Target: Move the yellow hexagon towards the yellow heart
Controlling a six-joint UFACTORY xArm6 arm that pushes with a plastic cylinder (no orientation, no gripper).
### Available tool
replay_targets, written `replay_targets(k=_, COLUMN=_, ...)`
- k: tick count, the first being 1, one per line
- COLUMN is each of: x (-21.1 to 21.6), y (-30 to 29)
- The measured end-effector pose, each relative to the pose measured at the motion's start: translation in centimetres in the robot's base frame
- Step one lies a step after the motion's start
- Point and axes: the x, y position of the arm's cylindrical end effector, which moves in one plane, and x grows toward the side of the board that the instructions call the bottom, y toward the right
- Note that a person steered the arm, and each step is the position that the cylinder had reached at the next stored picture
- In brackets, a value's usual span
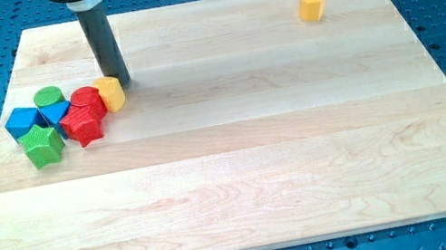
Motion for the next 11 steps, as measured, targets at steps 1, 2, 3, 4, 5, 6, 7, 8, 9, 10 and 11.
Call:
replay_targets(k=1, x=1.2, y=0.6)
replay_targets(k=2, x=1.7, y=7.1)
replay_targets(k=3, x=-0.2, y=18.7)
replay_targets(k=4, x=-2.9, y=30.8)
replay_targets(k=5, x=-6.0, y=38.8)
replay_targets(k=6, x=-9.1, y=34.3)
replay_targets(k=7, x=-8.8, y=24.4)
replay_targets(k=8, x=-6.5, y=11.7)
replay_targets(k=9, x=-5.1, y=13.3)
replay_targets(k=10, x=-6.4, y=18.8)
replay_targets(k=11, x=-2.5, y=16.6)
